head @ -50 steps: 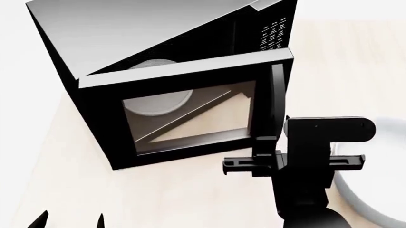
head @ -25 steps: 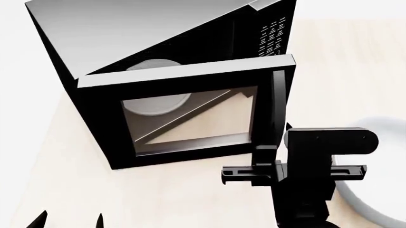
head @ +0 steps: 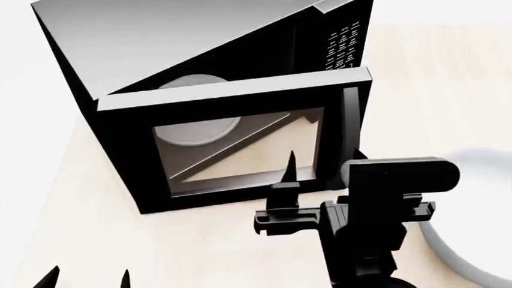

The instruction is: Open the microwave.

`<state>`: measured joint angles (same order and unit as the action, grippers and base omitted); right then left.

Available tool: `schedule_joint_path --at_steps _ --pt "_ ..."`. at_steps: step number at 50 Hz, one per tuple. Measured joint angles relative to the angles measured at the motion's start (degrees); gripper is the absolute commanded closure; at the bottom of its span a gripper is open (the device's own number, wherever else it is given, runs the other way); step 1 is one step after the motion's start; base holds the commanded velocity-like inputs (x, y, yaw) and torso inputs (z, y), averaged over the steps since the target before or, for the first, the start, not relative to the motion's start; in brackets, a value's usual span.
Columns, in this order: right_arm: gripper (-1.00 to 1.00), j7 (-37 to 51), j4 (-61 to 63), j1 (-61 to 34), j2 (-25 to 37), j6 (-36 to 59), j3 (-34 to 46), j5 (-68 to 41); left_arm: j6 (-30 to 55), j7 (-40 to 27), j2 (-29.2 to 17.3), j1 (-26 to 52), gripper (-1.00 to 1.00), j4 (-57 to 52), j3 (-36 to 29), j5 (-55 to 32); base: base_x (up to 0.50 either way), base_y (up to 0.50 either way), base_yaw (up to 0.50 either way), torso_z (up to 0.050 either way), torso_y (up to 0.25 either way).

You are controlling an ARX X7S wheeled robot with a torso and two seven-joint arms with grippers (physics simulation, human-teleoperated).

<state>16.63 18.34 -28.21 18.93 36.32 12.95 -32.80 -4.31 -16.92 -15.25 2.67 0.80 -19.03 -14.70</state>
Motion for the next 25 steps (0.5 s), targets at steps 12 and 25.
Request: schedule_joint_path --at_steps 12,25 --pt "-1.00 -0.6 0.7 -0.2 0.2 -0.7 -0.5 -2.0 0.0 -0.3 -0.2 0.0 -1.00 0.0 -0.2 -0.1 0.00 0.00 0.00 0.000 0.000" --pt "-1.00 -0.4 1.0 -0.3 1.3 -1.1 -2.5 -3.3 0.0 -0.6 -0.3 0.1 -1.00 0.0 -0.4 -0.2 0.00 0.00 0.00 0.000 0.000"
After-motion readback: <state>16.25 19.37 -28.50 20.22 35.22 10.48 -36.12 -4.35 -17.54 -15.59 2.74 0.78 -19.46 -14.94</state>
